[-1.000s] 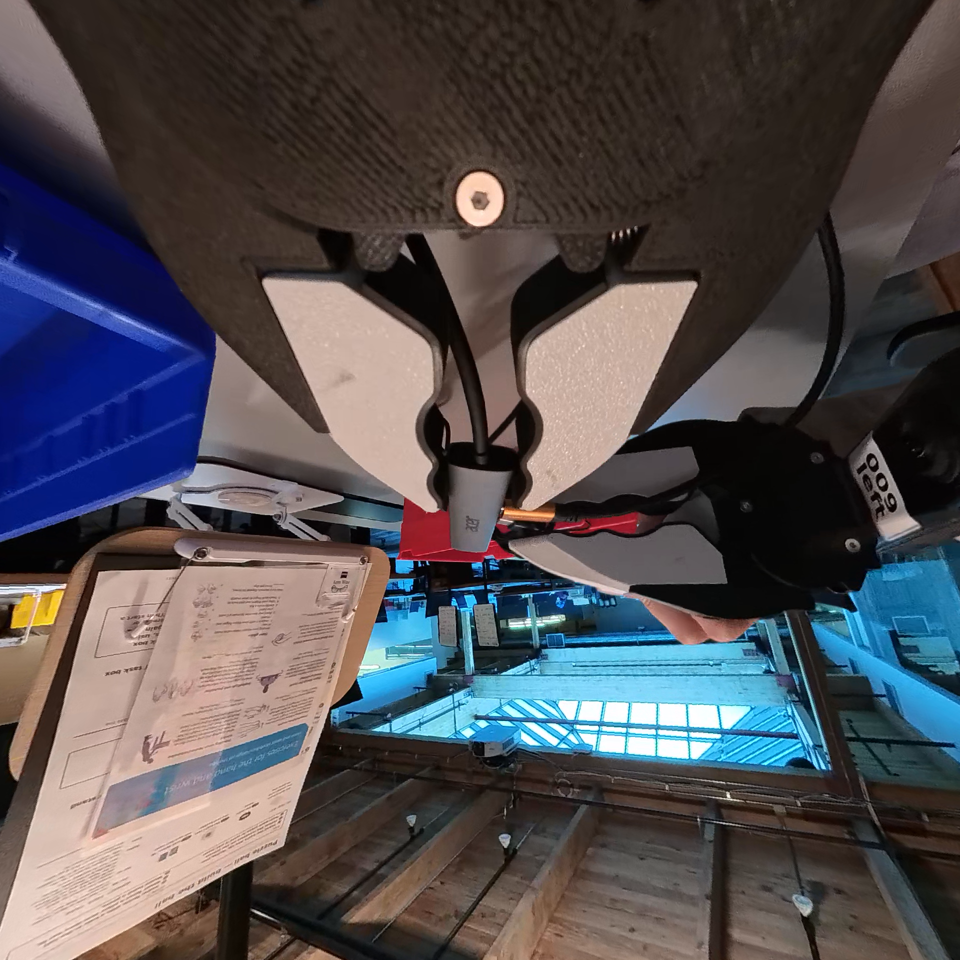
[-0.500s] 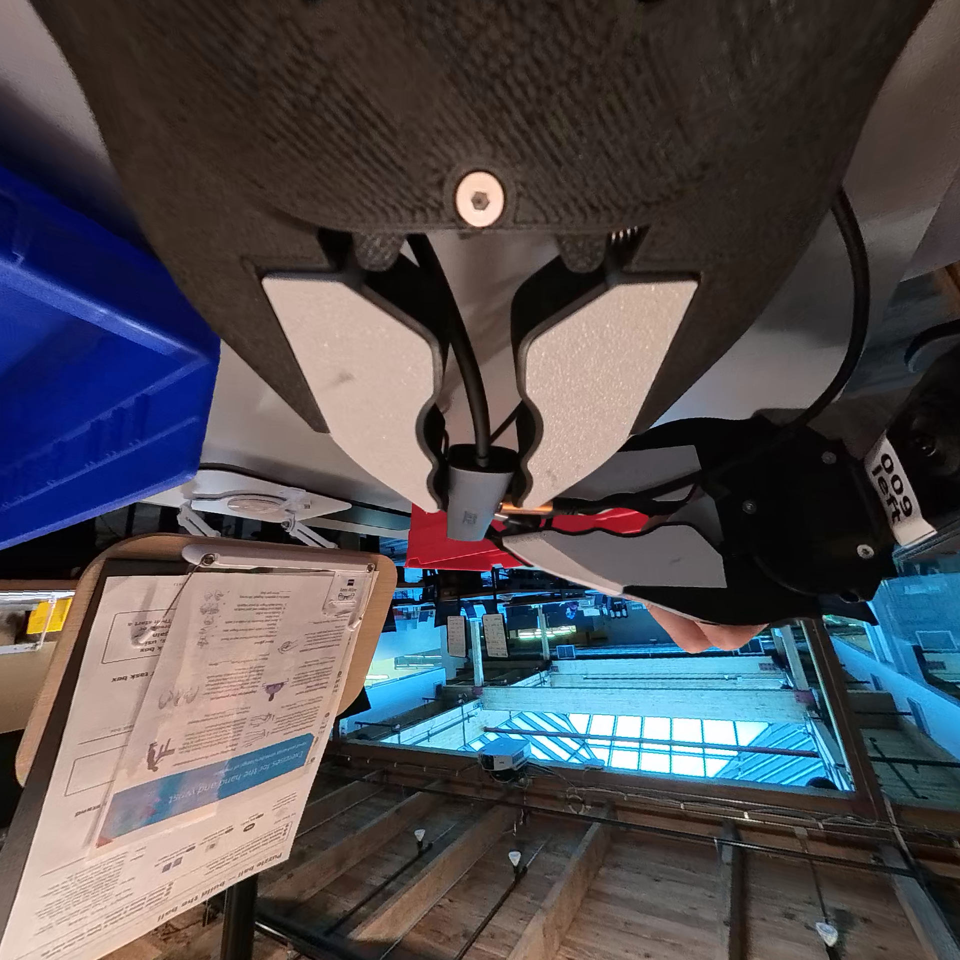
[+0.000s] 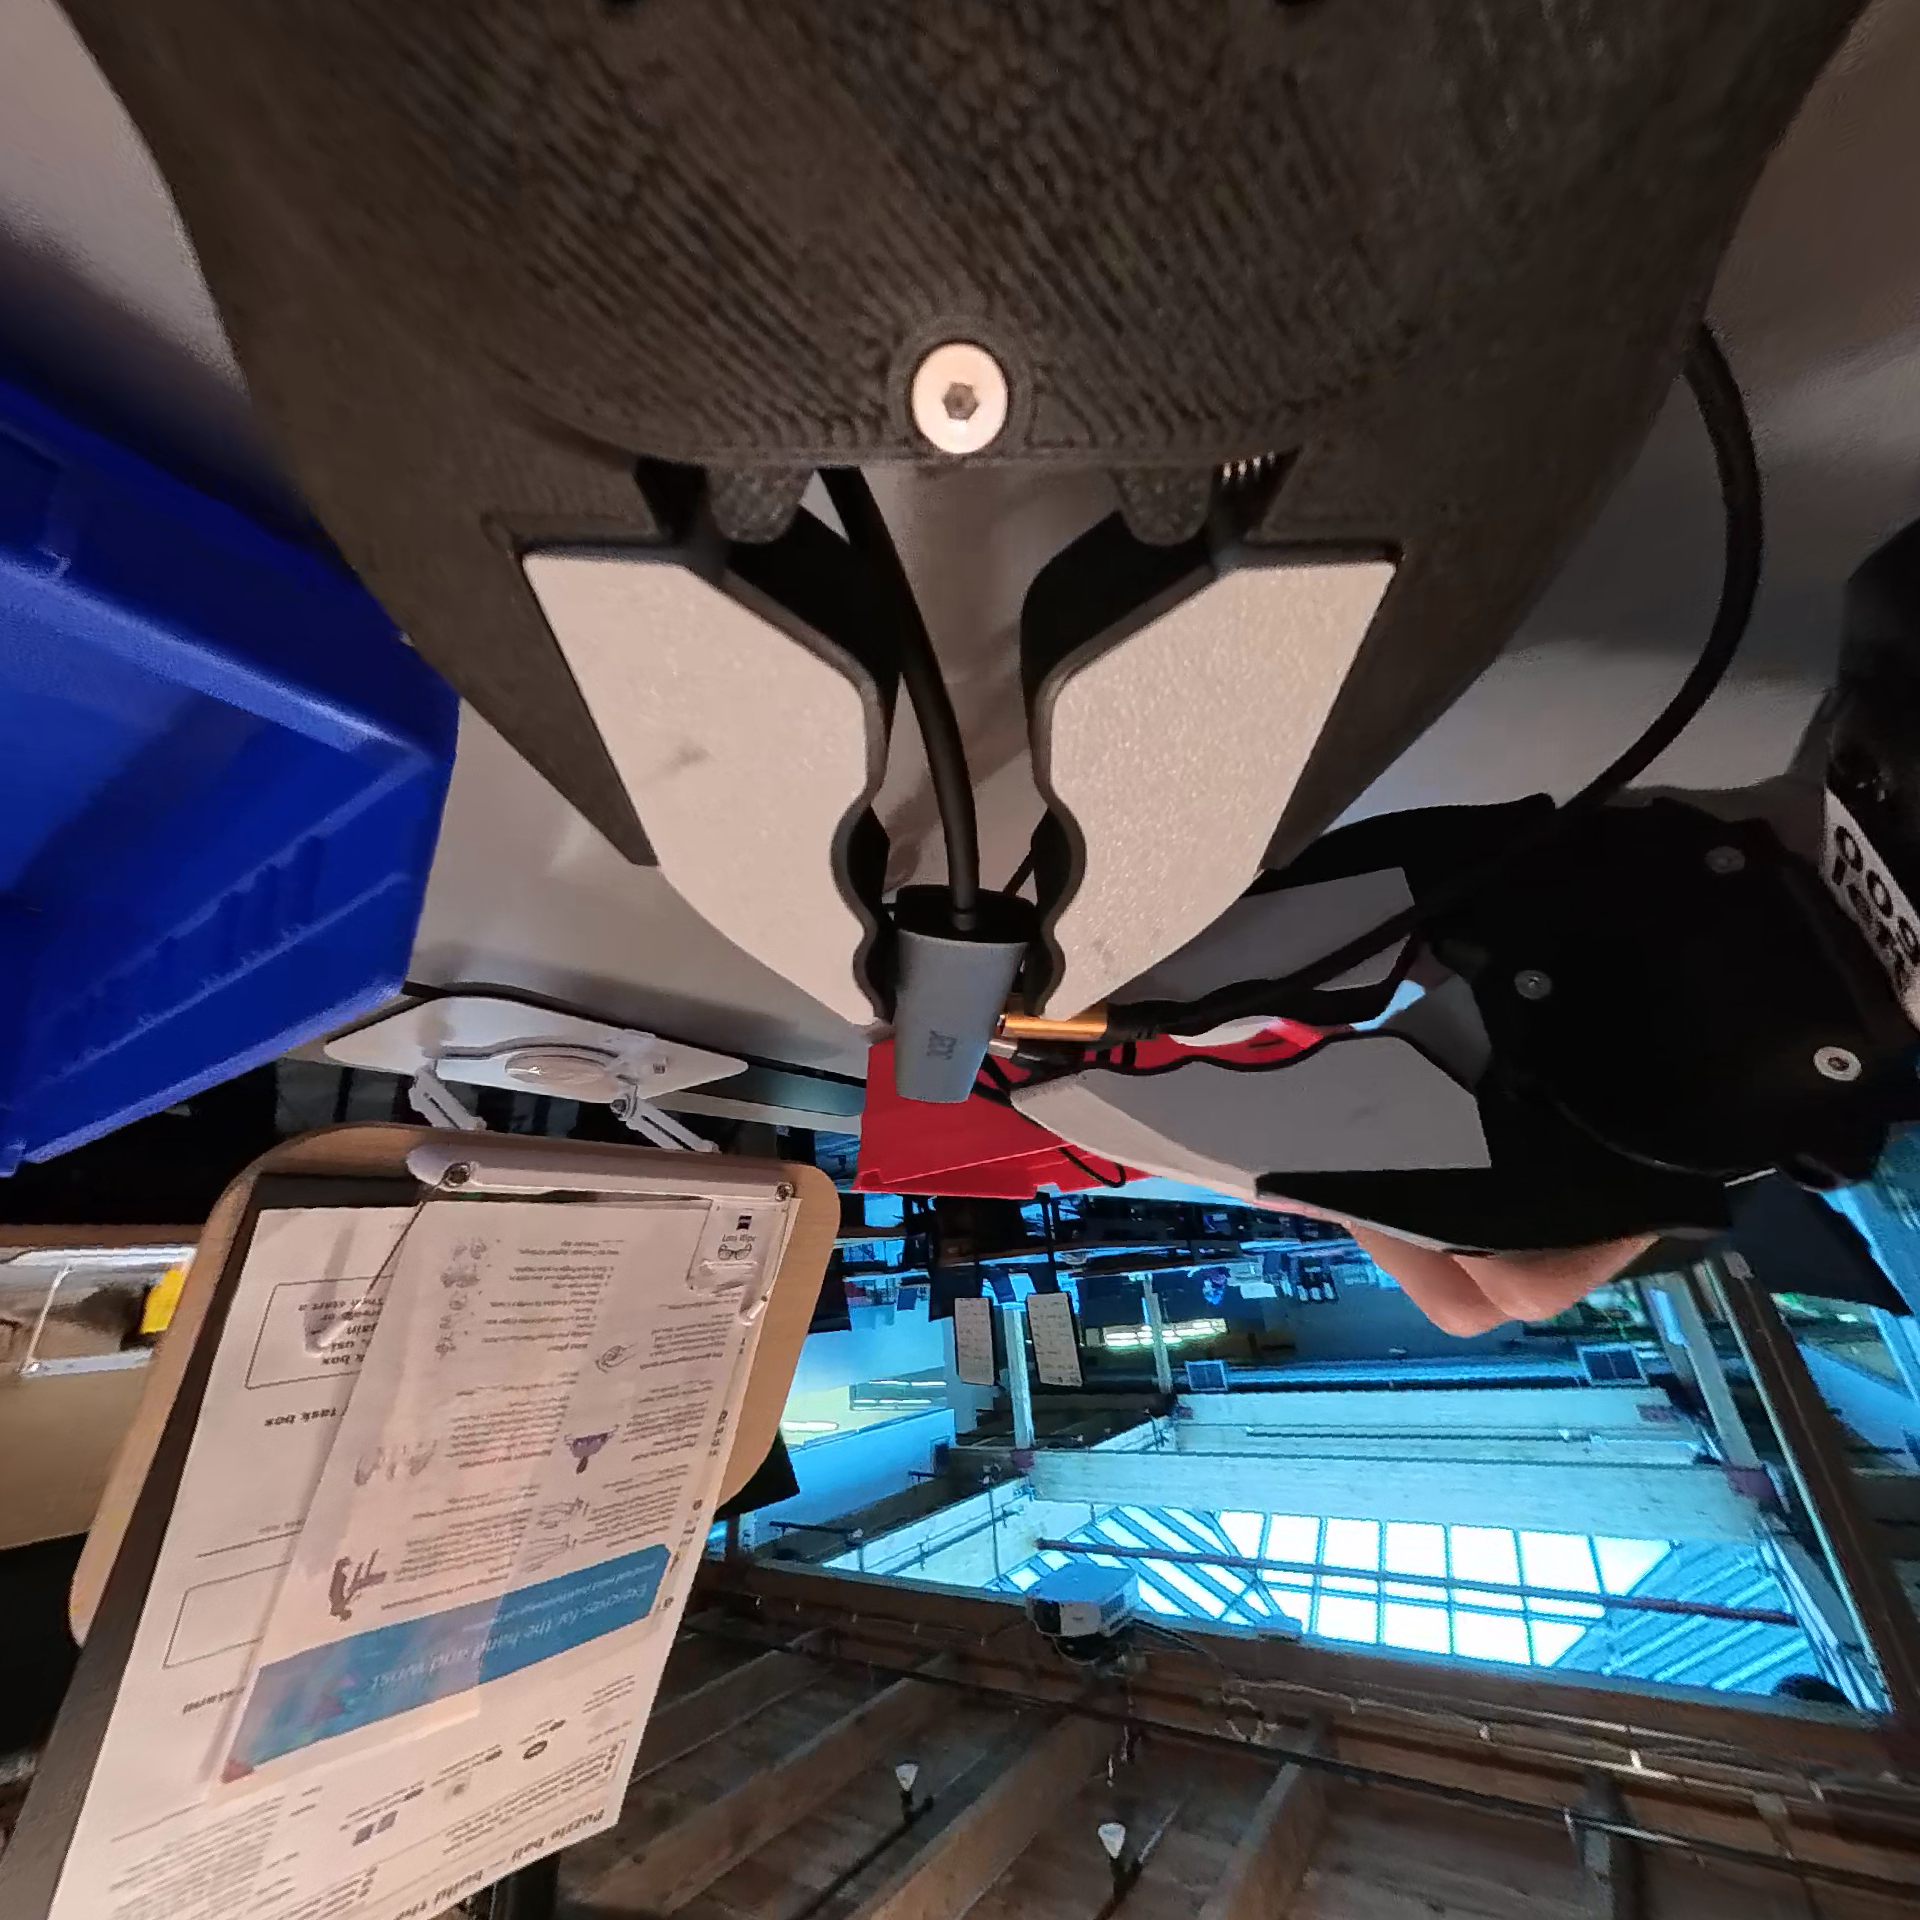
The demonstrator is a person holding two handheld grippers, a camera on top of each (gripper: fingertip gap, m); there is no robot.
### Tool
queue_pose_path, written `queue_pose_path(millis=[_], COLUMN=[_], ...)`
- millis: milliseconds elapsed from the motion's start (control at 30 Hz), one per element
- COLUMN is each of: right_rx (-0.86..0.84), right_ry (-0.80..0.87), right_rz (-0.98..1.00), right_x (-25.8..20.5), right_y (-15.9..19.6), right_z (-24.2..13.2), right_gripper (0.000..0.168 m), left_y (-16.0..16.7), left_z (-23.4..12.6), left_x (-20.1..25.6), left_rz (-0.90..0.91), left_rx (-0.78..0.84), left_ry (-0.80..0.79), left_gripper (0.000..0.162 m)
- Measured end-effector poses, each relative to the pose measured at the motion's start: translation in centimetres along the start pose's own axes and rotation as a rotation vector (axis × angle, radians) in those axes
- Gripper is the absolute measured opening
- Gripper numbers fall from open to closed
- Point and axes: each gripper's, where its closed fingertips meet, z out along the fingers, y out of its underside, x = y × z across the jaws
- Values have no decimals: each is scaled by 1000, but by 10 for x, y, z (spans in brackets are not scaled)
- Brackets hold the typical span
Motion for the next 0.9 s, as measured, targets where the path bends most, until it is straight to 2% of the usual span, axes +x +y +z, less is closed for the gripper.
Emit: queue_pose_path(millis=[467, 900], right_rx=[-8, 26], right_ry=[-10, 19], right_rz=[126, 82], right_x=[3, 3], right_y=[2, -2], right_z=[1, 0], right_gripper=[24, 24], left_y=[0, -3], left_z=[3, 2], left_x=[-4, 3], left_rz=[52, -1], left_rx=[-9, -11], left_ry=[-38, 3], left_gripper=[7, 7])
